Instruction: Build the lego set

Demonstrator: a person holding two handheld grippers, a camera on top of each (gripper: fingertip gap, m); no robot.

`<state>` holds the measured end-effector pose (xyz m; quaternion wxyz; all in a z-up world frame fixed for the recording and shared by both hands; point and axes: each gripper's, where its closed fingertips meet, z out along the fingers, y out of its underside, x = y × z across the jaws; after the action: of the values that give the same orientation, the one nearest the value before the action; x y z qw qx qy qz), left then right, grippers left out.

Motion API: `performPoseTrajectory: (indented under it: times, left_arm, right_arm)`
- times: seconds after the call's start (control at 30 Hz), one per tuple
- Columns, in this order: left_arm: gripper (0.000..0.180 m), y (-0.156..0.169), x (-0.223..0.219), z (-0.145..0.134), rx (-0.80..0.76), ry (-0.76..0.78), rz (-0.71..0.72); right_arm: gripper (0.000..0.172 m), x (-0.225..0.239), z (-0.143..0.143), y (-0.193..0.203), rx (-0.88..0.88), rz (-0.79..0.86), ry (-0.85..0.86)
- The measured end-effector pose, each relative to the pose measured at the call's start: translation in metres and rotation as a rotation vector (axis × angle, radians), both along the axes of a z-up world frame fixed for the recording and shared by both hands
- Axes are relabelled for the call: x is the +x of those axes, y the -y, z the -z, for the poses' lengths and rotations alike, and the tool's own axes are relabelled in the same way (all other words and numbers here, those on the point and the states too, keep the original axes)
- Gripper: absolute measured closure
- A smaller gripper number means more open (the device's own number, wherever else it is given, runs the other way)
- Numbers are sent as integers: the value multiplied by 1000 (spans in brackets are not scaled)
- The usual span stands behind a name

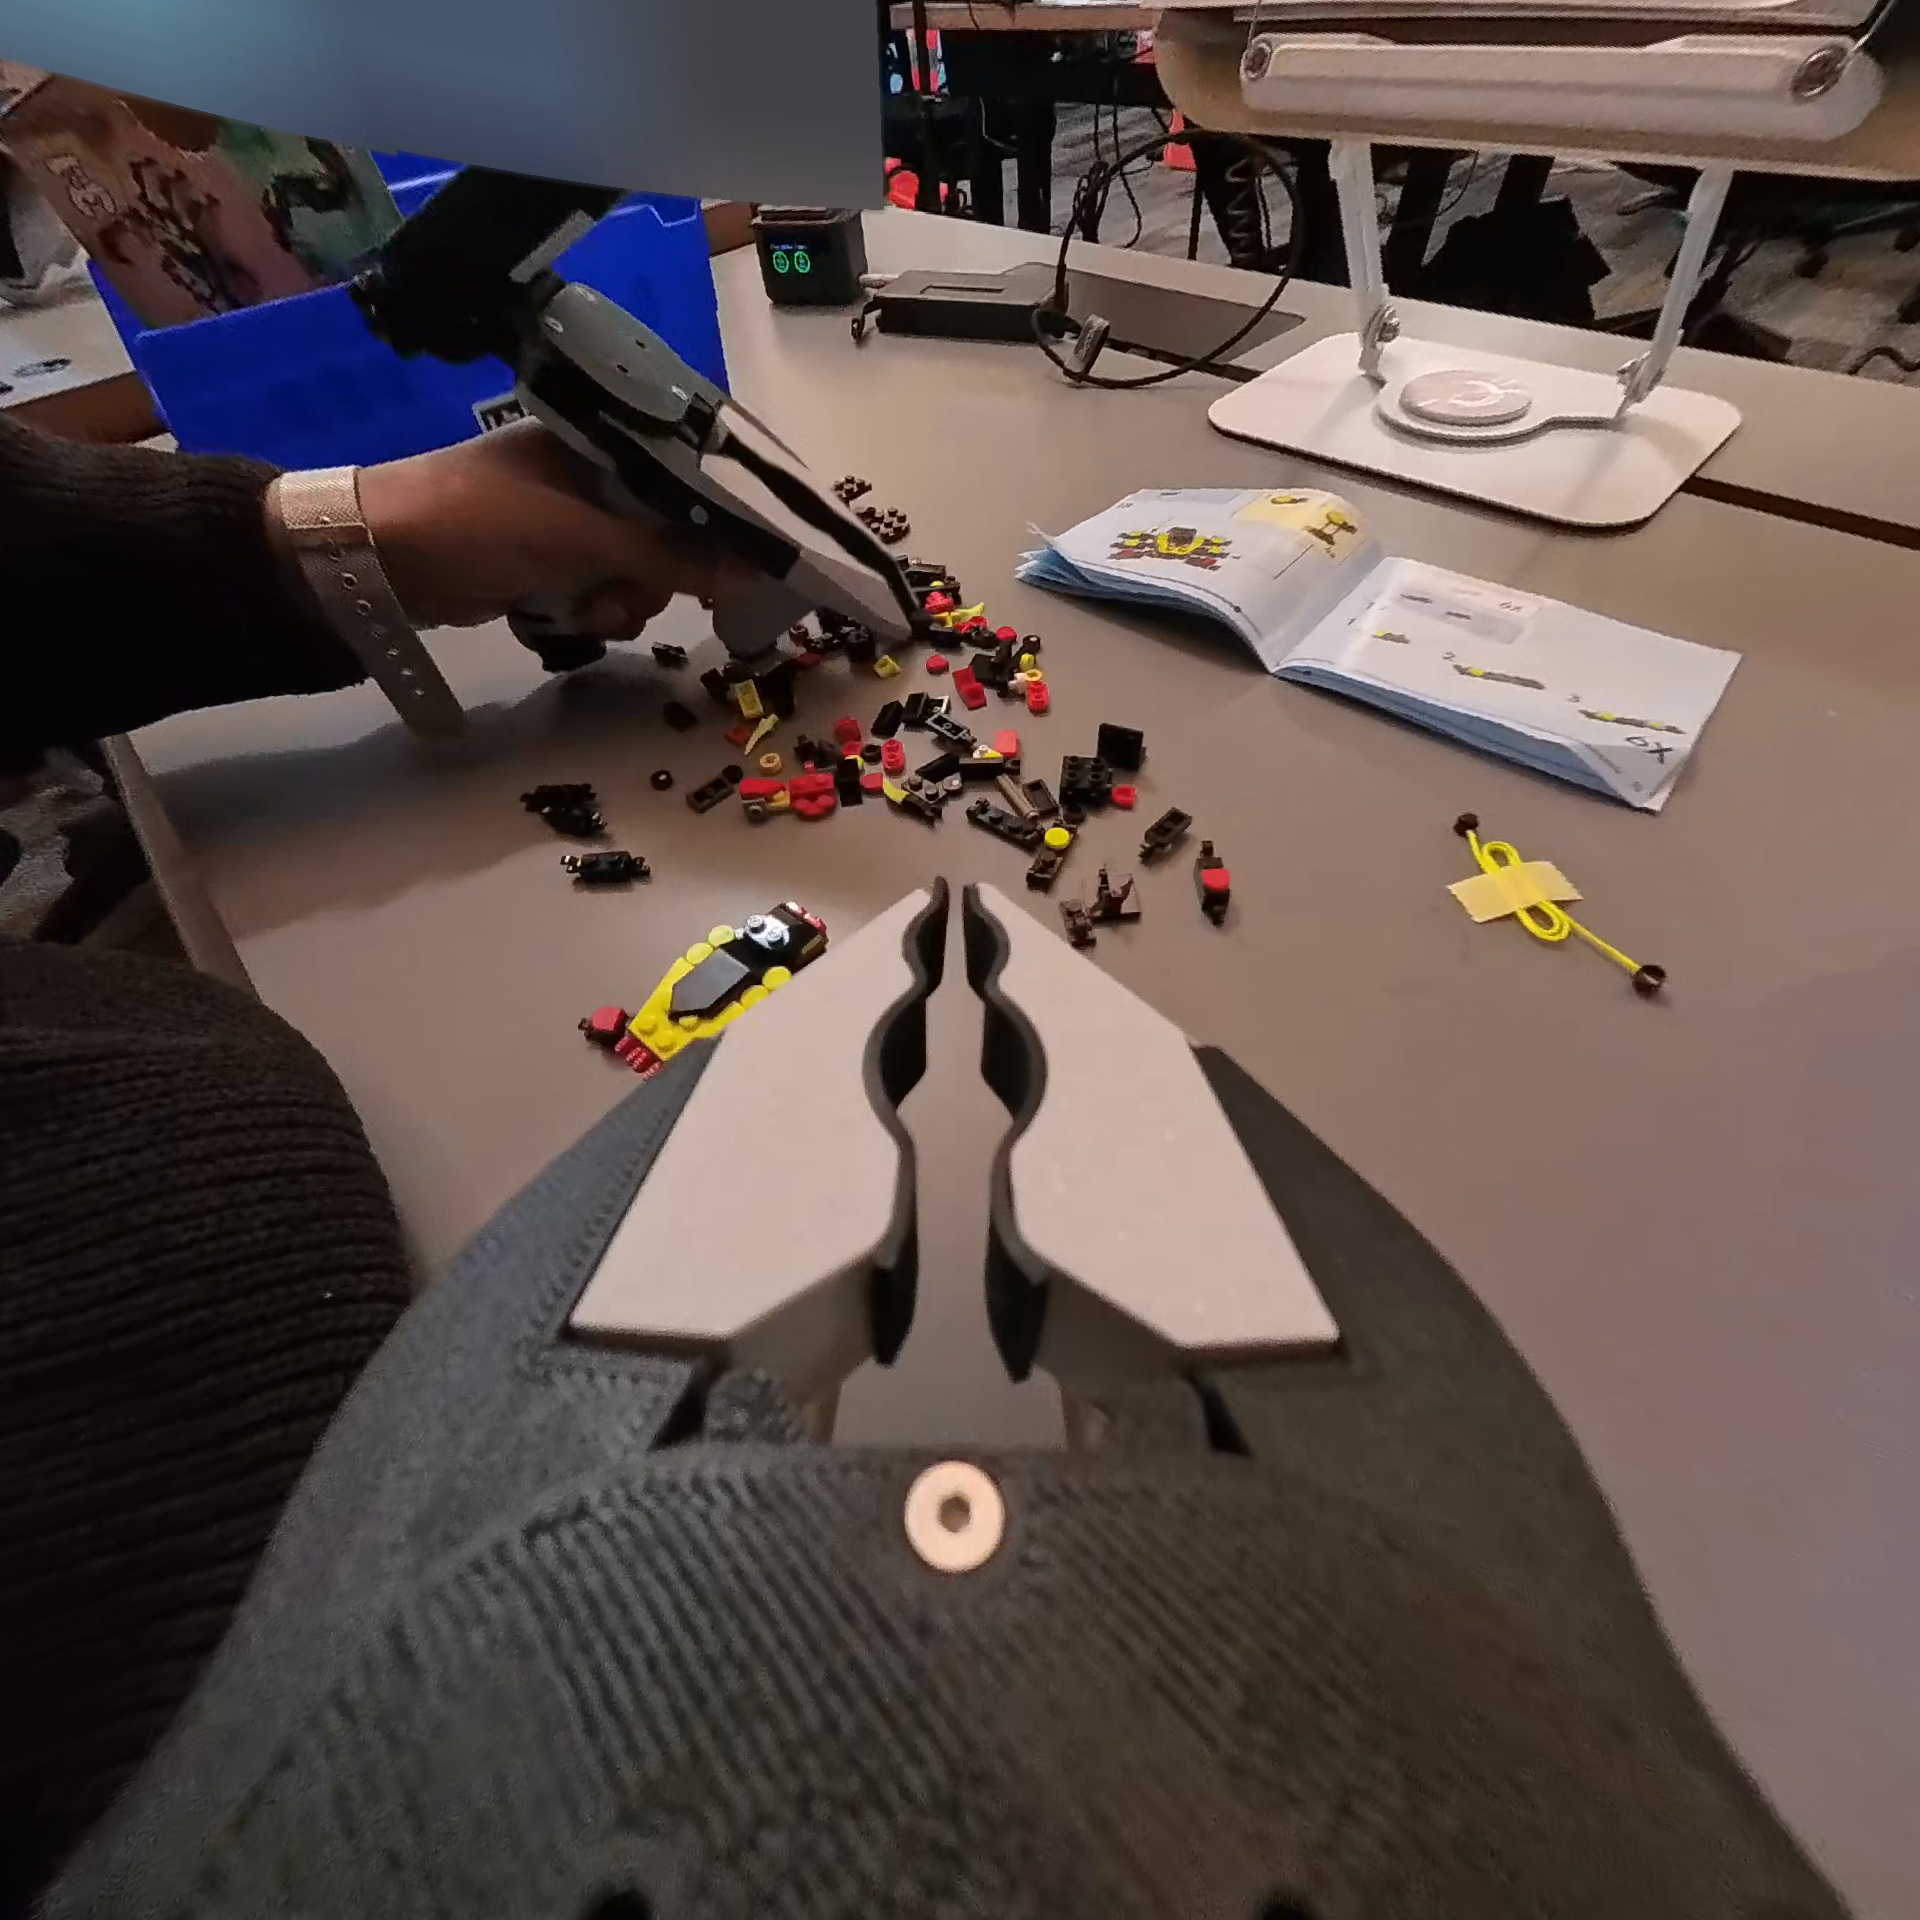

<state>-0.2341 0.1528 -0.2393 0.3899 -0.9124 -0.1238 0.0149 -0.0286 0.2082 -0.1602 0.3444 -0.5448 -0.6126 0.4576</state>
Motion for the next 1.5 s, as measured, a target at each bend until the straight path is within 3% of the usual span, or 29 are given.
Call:
performPoseTrajectory:
  times: [0.13, 0.23, 0.37, 0.5, 0.67, 0.87, 1.03, 1.5]
  left_arm:
    - [175, 1, 1, -8, 39, 11, 14]
    - [175, 1, 10, -31, 149, 104, 26]
    - [175, 11, 32, -68, 294, 418, 34]
    - [175, 36, 91, -89, 265, 800, 183]
    - [175, 77, 149, -64, 131, 773, 269]
    - [175, 109, 192, -34, 13, 828, 334]
    - [175, 115, 203, -27, -39, 863, 415]
    - [175, 114, 206, -23, -46, 869, 428]
  right_arm:
    - [171, 0, 0, 0, 18, 3, 0]
    - [171, 0, 0, 1, 36, 6, 2]
    - [171, 0, 0, 2, 78, 3, -3]
    - [168, -2, -6, 28, 103, -83, -41]
    - [158, -10, -8, 100, -68, -300, -8]
    - [145, -18, 31, 140, 172, -402, 120]
    - [146, -17, 55, 152, 454, -497, 134]
    - [155, -11, 62, 166, 448, -591, 140]
